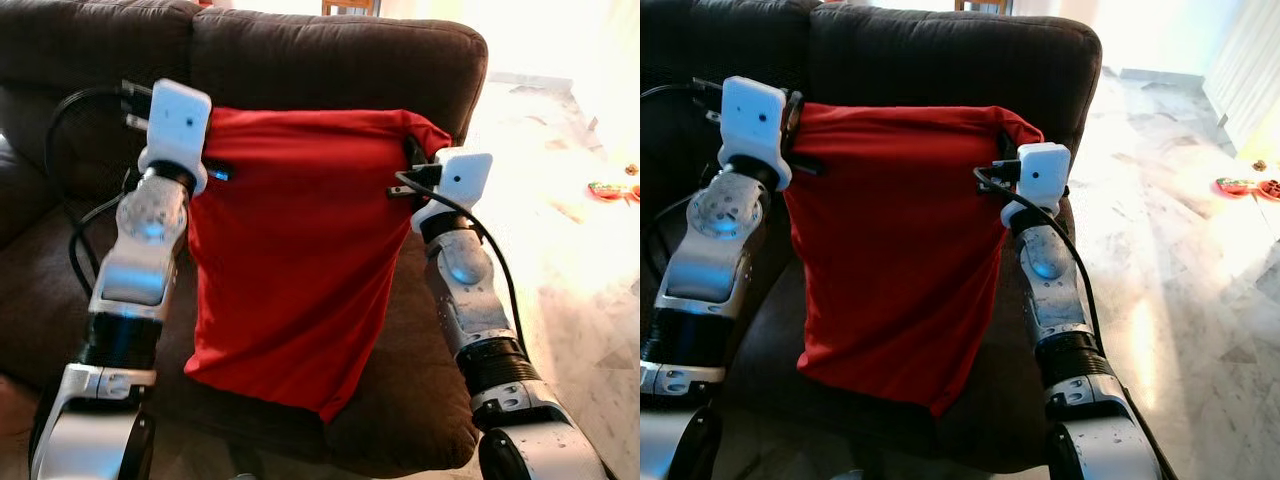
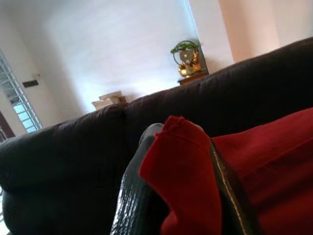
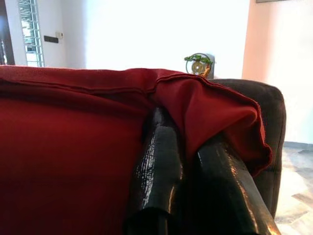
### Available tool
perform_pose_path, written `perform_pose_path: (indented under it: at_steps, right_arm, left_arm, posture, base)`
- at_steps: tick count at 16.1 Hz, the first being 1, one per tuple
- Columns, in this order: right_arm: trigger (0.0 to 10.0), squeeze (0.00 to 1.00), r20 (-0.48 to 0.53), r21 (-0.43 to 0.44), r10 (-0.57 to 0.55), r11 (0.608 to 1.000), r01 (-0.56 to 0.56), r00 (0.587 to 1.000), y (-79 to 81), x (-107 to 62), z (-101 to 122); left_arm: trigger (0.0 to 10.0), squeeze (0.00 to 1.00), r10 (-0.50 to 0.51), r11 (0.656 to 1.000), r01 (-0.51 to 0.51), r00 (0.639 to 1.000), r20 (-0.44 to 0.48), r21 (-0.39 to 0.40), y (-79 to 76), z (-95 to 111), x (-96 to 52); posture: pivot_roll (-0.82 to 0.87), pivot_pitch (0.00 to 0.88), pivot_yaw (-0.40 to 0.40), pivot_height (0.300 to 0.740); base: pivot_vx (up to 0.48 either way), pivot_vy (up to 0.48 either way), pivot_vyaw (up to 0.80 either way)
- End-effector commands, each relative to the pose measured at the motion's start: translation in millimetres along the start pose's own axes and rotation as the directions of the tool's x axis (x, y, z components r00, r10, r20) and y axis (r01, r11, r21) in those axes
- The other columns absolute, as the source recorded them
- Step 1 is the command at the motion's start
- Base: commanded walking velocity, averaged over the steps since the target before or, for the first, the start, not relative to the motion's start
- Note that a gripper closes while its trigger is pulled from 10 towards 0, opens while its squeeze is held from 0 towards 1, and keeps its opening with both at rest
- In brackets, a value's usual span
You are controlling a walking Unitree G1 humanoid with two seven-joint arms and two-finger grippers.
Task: Move the pillow to the sofa from floor
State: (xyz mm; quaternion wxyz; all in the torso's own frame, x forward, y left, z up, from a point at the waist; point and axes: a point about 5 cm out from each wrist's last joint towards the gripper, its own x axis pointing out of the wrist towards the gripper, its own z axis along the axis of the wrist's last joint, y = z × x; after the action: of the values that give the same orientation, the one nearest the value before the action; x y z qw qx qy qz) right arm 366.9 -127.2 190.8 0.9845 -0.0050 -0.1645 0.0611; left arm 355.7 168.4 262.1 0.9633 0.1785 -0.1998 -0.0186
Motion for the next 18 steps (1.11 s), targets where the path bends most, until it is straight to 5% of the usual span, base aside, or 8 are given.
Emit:
perform_pose_path:
  at_steps: [1, 8, 18]
  right_arm:
    - [10.0, 0.00, 0.034, 0.003, -0.052, 0.999, 0.052, 0.998, -10.4, 2.4, 6]
    - [10.0, 0.00, -0.021, 0.003, -0.067, 0.998, 0.067, 0.998, -4.7, 0.1, -9]
    - [10.0, 0.00, -0.030, -0.003, -0.104, 0.995, 0.104, 0.994, -12.0, 4.4, -10]
  left_arm:
    - [10.0, 0.00, 0.066, 0.998, -0.067, 0.997, -0.042, -0.022, 10.7, -18, -5.2]
    - [10.0, 0.00, 0.090, 0.994, -0.095, 0.990, -0.107, -0.045, 5.5, -51, 0.5]
    - [10.0, 0.00, 0.066, 0.996, -0.070, 0.996, -0.063, -0.062, -10.0, -54, 9.4]
  posture:
    - [0.11, 0.012, -0.043, 0.740]
    - [0.10, 0.057, -0.051, 0.740]
    - [0.08, 0.063, -0.050, 0.740]
  base:
    - [0.000, 0.000, 0.00]
    - [0.000, 0.000, 0.00]
    - [0.000, 0.000, 0.00]
